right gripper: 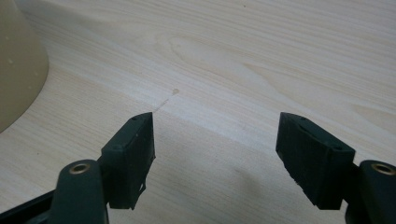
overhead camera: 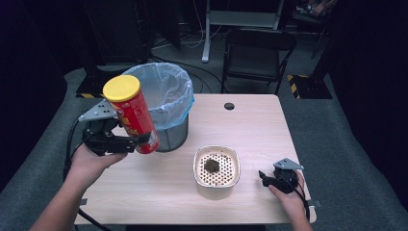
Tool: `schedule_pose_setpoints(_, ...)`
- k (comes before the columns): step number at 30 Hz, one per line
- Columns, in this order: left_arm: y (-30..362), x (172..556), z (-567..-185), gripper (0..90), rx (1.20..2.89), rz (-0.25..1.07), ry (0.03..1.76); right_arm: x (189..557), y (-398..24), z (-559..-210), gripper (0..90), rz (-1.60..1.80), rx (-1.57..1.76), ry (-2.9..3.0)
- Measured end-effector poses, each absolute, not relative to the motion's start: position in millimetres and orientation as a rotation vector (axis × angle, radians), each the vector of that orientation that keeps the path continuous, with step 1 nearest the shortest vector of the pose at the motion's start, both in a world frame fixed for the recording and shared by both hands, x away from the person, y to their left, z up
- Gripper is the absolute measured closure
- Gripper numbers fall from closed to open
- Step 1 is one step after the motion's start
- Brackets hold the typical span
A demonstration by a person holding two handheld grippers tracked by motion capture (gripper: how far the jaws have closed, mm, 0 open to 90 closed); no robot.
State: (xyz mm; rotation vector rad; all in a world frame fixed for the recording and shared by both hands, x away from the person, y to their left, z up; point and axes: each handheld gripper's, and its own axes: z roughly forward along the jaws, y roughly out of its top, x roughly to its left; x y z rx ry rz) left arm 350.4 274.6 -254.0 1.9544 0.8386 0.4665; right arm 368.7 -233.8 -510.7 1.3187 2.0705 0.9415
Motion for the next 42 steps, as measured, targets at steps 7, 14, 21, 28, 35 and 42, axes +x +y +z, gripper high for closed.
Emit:
schedule_pose_setpoints(7, 273.3, 363.8, -221.1, 24.4, 1.942, 0.499, 0.833, 369.8, -233.4, -513.1, 27.6, 0.928, 1.339, 2.069)
schedule_pose_setpoints(14, 270.4, 379.3, -201.2, 24.4, 1.945, 0.51, 0.832, 370.1, -233.7, -514.4, 27.6, 0.921, 1.334, 2.083)
schedule_pose_setpoints(21, 269.4, 405.4, -190.4, 24.4, 1.94, 0.51, 0.88, 370.9, -233.3, -515.0, 27.6, 0.921, 1.33, 2.085)
schedule_pose_setpoints(28, 264.9, 424.5, -189.4, 24.4, 1.924, 0.516, 0.908, 371.6, -232.9, -515.9, 27.6, 0.906, 1.307, 2.099)
schedule_pose_setpoints(35, 263.6, 451.2, -191.6, 24.4, 1.909, 0.529, 0.968, 371.7, -232.1, -515.9, 27.6, 0.899, 1.308, 2.095)
schedule_pose_setpoints(42, 266.5, 466.9, -198.4, 24.4, 1.886, 0.542, 1.021, 371.7, -232.2, -516.0, 27.6, 0.909, 1.304, 2.099)
